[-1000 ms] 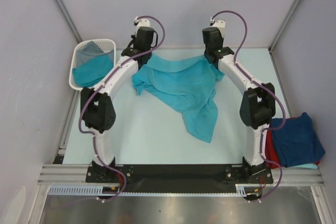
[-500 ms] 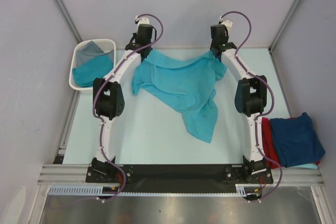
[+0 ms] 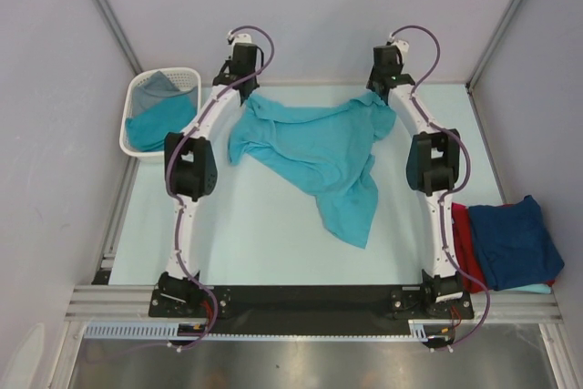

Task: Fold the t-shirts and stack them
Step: Flatten out the tshirt

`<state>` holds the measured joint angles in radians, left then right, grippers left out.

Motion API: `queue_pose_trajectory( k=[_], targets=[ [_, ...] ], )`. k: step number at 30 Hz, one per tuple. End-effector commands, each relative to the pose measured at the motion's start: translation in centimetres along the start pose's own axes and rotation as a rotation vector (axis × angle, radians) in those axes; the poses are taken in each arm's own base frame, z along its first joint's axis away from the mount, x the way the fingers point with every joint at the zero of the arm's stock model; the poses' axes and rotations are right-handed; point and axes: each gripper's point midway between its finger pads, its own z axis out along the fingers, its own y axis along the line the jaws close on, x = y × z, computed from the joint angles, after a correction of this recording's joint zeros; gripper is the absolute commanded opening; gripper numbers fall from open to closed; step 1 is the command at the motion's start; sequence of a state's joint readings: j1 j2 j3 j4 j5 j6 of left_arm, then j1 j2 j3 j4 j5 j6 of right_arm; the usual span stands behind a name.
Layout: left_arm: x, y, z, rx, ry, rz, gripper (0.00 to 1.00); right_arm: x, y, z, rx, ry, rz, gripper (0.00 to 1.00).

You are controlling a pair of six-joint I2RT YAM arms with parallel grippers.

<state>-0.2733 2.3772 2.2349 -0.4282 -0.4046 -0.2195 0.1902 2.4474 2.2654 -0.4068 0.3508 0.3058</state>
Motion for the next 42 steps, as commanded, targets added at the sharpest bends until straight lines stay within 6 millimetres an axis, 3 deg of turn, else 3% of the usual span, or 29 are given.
queue_pose_trajectory(
  k=[1,2,6,7,9,10,11,12,14,15,17,18,20,21,24,30,37,42],
  targets=[
    [-7.5,0.7,-5.0,0.031,-0.140,-0.085,0.31,-6.1,0.6,-3.9,-0.018,-0.116,0.058,0.56],
    [-7.9,0.8,-5.7,0.032,-0.145,-0.086,0.32,-7.5,0.8,-5.4,-0.027,-0.141,0.060,0.59],
    [-10.2,0.3,-11.2,0.065,-0.188,-0.081,0.33,-8.5,3.1,-11.5,-0.037,-0.176,0.005,0.59],
    [-9.7,-0.5,-13.8,0.090,-0.186,-0.058,0.32,-7.2,5.4,-13.4,-0.062,-0.167,-0.037,0.58],
    [-8.7,-1.2,-16.1,0.100,-0.187,-0.040,0.32,-5.6,5.8,-16.8,-0.052,-0.169,-0.086,0.57],
    [-7.0,-1.8,-18.2,0.126,-0.172,-0.017,0.33,-4.7,6.6,-18.2,-0.065,-0.162,-0.107,0.56],
    [-6.3,-2.1,-18.9,0.144,-0.174,-0.016,0.33,-3.1,7.8,-19.7,-0.087,-0.144,-0.129,0.56],
    [-3.2,-2.1,-18.8,0.147,-0.122,0.015,0.33,-1.1,7.1,-20.7,-0.084,-0.108,-0.151,0.56],
    [-1.5,-2.4,-20.5,0.191,-0.092,-0.001,0.34,2.2,7.0,-21.8,-0.097,-0.051,-0.165,0.56],
    [1.8,-1.9,-20.0,0.179,-0.029,0.025,0.34,4.2,5.7,-22.6,-0.079,-0.023,-0.189,0.56],
    [3.6,-1.3,-21.3,0.188,-0.004,0.008,0.33,7.1,5.0,-23.7,-0.085,0.014,-0.219,0.55],
    [6.8,-0.7,-21.0,0.173,0.048,0.035,0.33,9.9,3.6,-23.6,-0.062,0.059,-0.244,0.56],
    [8.0,-0.4,-22.0,0.182,0.042,0.039,0.33,11.0,3.1,-25.2,-0.076,0.064,-0.245,0.55],
    [10.0,0.1,-21.9,0.173,0.073,0.056,0.33,12.0,2.7,-25.6,-0.073,0.075,-0.250,0.55],
    [12.9,1.0,-22.4,0.163,0.108,0.082,0.33,14.5,1.4,-26.7,-0.070,0.106,-0.261,0.54],
    [16.2,1.3,-23.7,0.177,0.140,0.092,0.31,17.6,0.7,-28.5,-0.084,0.148,-0.276,0.52],
    [16.9,1.2,-26.2,0.208,0.136,0.089,0.31,21.6,3.1,-34.1,-0.186,0.169,-0.340,0.53],
    [18.3,1.5,-27.4,0.211,0.142,0.110,0.30,24.5,2.4,-37.5,-0.211,0.203,-0.313,0.52]
  ],
)
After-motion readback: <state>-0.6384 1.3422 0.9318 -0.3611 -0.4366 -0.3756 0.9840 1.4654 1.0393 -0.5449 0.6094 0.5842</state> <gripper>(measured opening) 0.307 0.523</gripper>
